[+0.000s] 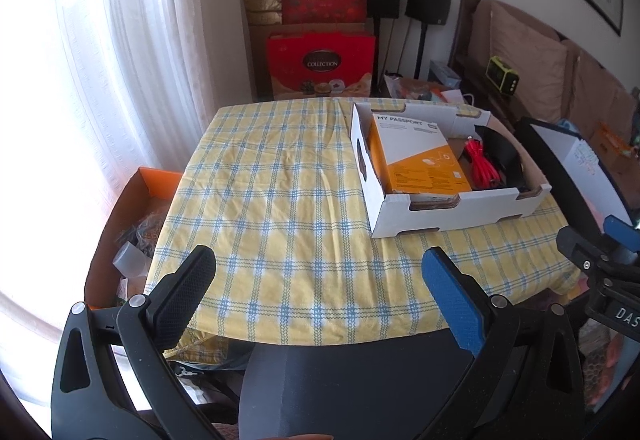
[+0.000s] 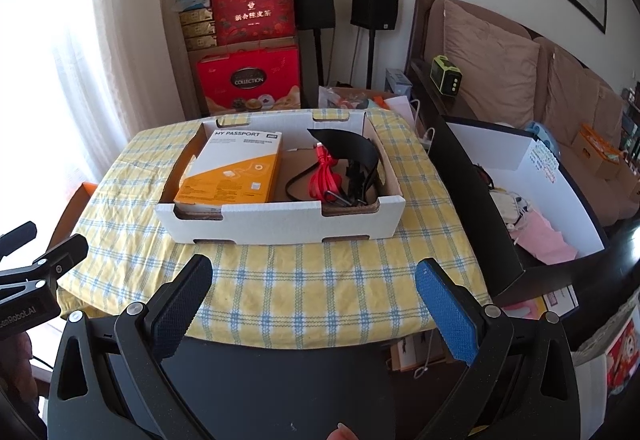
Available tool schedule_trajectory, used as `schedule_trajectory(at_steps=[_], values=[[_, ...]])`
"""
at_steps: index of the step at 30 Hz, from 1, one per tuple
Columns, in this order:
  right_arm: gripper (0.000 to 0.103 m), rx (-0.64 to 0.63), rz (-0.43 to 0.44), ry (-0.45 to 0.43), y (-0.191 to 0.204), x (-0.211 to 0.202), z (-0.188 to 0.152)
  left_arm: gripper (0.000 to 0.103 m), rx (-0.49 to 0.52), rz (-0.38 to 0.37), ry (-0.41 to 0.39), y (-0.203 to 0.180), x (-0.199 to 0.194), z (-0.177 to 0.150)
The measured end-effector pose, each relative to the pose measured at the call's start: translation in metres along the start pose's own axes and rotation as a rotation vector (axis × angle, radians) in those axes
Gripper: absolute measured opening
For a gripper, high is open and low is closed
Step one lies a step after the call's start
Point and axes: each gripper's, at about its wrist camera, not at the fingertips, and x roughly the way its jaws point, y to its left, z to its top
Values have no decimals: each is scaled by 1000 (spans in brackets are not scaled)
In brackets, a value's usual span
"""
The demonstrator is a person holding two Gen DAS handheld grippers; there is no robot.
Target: Organize objects
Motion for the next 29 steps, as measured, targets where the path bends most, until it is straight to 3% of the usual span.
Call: schedule_trajectory(at_steps=[29], values=[[102, 10, 8, 13, -1, 0, 0, 103, 10, 5, -6, -6, 0, -1]])
